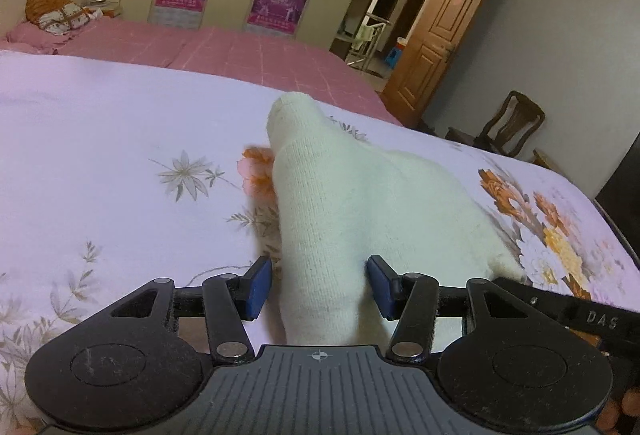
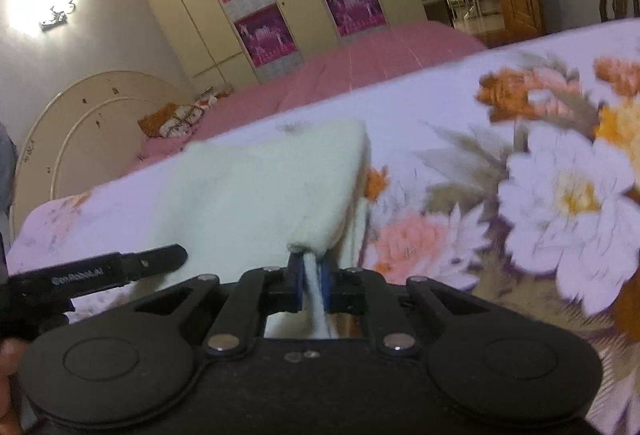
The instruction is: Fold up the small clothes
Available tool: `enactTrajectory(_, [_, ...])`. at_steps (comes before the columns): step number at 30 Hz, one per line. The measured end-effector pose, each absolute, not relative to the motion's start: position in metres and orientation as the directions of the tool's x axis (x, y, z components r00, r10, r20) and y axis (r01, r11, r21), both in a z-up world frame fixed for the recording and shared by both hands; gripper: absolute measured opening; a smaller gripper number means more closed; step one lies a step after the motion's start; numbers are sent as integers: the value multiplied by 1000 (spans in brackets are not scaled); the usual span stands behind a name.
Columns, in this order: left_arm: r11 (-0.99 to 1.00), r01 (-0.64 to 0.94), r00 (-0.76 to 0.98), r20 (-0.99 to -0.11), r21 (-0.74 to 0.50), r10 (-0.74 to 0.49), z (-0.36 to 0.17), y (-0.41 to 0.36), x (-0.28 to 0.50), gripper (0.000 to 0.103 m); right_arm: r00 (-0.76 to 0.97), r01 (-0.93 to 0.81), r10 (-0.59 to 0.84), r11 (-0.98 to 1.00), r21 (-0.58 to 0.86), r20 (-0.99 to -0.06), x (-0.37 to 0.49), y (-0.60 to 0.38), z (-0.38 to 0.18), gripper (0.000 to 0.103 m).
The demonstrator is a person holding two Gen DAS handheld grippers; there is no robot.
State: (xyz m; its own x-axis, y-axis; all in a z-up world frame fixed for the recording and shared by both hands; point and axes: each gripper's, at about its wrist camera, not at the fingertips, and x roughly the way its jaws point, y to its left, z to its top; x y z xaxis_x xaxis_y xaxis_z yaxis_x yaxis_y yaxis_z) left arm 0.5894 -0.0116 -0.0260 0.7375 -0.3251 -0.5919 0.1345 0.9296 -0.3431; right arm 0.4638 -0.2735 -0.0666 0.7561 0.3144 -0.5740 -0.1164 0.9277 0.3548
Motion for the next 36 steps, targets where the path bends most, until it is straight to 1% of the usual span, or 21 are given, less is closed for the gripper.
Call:
enactTrajectory(2, [934,140,745,-586,-328,-318,-16,-9,587,53,755,-117,323,923,367,-570,464,-275,-64,14])
enactTrajectory(3, [937,148,773,-554,-318,-310,-6,-5,583,53,765,-115,319,923,368,-560,463,-277,-61,17])
enactTrajectory(4, [934,158,797,-517,-319,-311,3,-1,582,53,792,-111,304,925,364,-530,458,-281,-55,25])
enactTrajectory(5, [933,156,807,-503,-323,-309,8,1,584,53,817,-114,290,928,354,-499,456,-283,-49,26])
enactTrajectory(6, [934,143,816,-495,-326,-298,12,5,590,53,830,-116,282,931,346,-481,459,-284,-44,25])
enactTrajectory(8, [930,134,822,-486,-341,-296,15,8,602,52,829,-128,280,938,323,-484,473,-281,-39,21])
enactTrajectory(11, [938,100,812,-518,-332,-269,10,2,627,52,819,-186,295,948,258,-492,499,-262,-36,17])
enactTrajectory(13, [933,69,790,-552,-353,-268,-3,-2,644,52,810,-203,279,959,200,-516,514,-253,-41,17])
enactTrajectory(15, [930,64,757,-590,-361,-281,-19,-9,657,53,784,-192,249,968,159,-568,532,-247,-54,15])
enactTrajectory(16, [928,70,750,-594,-365,-290,-27,-12,661,53,776,-188,237,972,145,-584,535,-247,-61,12])
enactTrajectory(17, [924,71,754,-587,-375,-296,-33,-12,661,56,777,-187,230,973,135,-586,537,-249,-66,11])
enactTrajectory(19, [928,71,757,-586,-367,-290,-34,-14,661,56,782,-169,189,981,91,-594,538,-250,-67,11])
enactTrajectory(21, [926,71,749,-594,-371,-295,-32,-13,660,56,777,-148,170,985,87,-606,536,-254,-69,11])
enactTrajectory(23, [924,70,746,-595,-377,-299,-22,-9,653,56,770,-146,174,985,96,-614,532,-256,-65,12])
enactTrajectory(24, [926,87,759,-577,-367,-300,-15,-7,642,56,770,-147,174,985,95,-613,529,-256,-60,12])
enactTrajectory(25, [929,97,763,-573,-357,-300,-10,-6,635,56,782,-154,184,983,102,-596,519,-258,-53,18])
enactTrajectory(26, [928,114,759,-572,-354,-311,-7,-6,626,56,794,-164,195,981,106,-576,508,-260,-47,20])
enactTrajectory(28, [933,147,740,-590,-327,-323,-8,-9,608,56,792,-193,228,974,122,-567,489,-262,-44,20])
enactTrajectory(30, [937,170,717,-614,-305,-330,-14,-14,591,56,783,-213,239,970,114,-574,472,-260,-47,20])
enactTrajectory(33, [946,184,726,-611,-268,-314,-16,-13,558,56,768,-214,211,975,68,-605,447,-252,-56,22])
enactTrajectory(36, [955,174,718,-633,-239,-289,-18,-5,529,56,748,-204,207,976,78,-630,419,-253,-62,21])
